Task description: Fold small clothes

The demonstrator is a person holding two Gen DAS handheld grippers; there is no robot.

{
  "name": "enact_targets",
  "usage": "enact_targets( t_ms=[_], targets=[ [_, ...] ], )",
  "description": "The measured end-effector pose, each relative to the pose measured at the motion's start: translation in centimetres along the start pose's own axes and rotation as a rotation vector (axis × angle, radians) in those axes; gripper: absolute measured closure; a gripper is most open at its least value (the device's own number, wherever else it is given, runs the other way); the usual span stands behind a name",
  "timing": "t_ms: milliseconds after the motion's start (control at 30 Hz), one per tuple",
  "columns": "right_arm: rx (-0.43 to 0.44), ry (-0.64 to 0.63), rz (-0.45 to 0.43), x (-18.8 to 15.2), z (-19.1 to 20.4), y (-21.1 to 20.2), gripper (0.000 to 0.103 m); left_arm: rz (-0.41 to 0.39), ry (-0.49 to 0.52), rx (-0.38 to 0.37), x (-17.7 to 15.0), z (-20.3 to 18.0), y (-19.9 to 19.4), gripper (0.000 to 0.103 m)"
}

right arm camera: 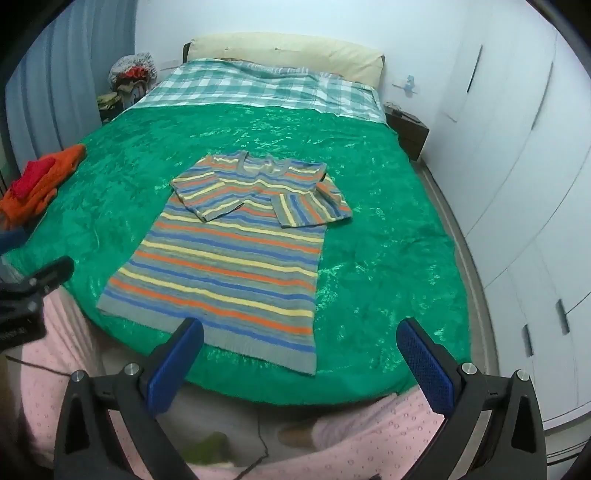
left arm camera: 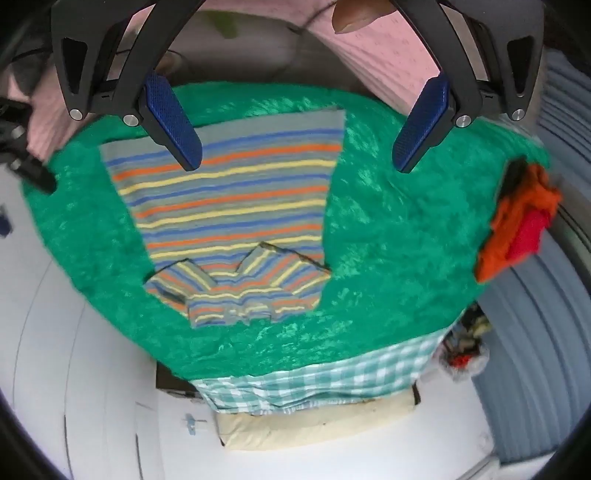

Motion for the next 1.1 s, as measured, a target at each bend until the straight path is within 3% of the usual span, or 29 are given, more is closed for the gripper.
enact_targets(
  t_ms=[167,333,433,1000,1100],
  targets=[
    [0.025,0.088,0.0,0.3,-0.8,2.2,0.0,0.053,-0.06,-0.06,0.1,0.7,2.7,0.0],
    [-0.077,0.108,0.074,0.2,-1.5,4.4,0.0,0.098,-0.122,-0.01,0.3,2.5,4.4,0.0],
    [-0.11,0.085,0.098,0.0,-1.6,5.2,0.0,0.127,-0.157,-0.022,0.1,2.8,5.3,0.0],
    [-0.11,0.09,0.09,-0.6,-1.0,5.8,0.0,0.161,-0.129,-0.03,-0.1,3.1,5.5,0.0],
    [-0.154,0.056,0.106,-0.5,-0.4,6.1,0.0,0.167,-0.132,-0.02,-0.1,3.5,5.6,0.0]
  ],
)
Point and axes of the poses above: each gripper's, at about its wrist camera, not at the fingertips, and y roughly the way its jaws point, z to its left, x to its top, the point moved 3 cm from there along y, roughly the way its jaws point, and after that the axes turned 13 degrees about -z, right-handed, at the moved point
